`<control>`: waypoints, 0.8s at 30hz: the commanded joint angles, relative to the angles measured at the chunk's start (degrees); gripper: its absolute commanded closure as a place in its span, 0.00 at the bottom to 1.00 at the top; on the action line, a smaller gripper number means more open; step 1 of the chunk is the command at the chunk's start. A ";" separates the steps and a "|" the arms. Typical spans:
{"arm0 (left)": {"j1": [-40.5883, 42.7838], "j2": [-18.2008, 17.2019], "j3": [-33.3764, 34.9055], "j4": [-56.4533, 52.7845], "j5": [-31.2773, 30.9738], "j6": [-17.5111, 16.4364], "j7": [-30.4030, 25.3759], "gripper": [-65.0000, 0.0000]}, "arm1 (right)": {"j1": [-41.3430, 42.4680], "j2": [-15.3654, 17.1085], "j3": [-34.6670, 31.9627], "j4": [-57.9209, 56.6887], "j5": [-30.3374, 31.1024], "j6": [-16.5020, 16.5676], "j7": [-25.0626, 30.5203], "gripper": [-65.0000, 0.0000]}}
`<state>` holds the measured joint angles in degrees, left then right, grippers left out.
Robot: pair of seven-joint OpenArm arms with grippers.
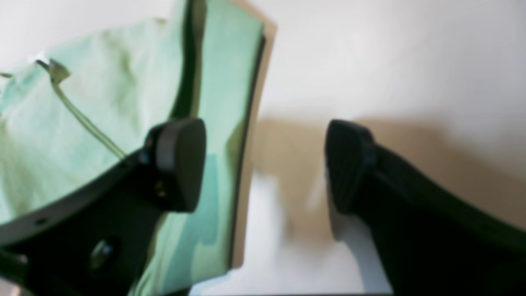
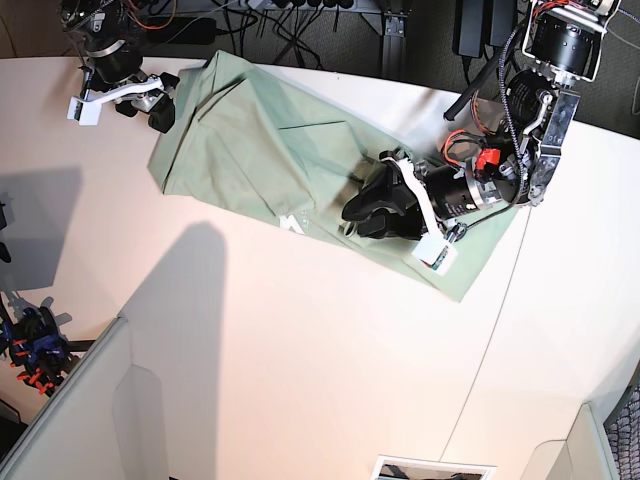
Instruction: Fold the T-shirt properly
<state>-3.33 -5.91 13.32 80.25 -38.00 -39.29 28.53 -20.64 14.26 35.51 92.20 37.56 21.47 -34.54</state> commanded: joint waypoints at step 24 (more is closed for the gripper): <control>-0.94 0.02 -0.07 2.62 -3.37 -0.71 3.48 0.56 | 1.22 -5.70 -8.00 0.61 1.51 1.75 1.29 0.31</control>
<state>-3.31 -6.02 13.32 81.56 -39.94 -39.31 33.06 -19.22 8.38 27.59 92.29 39.03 22.96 -32.16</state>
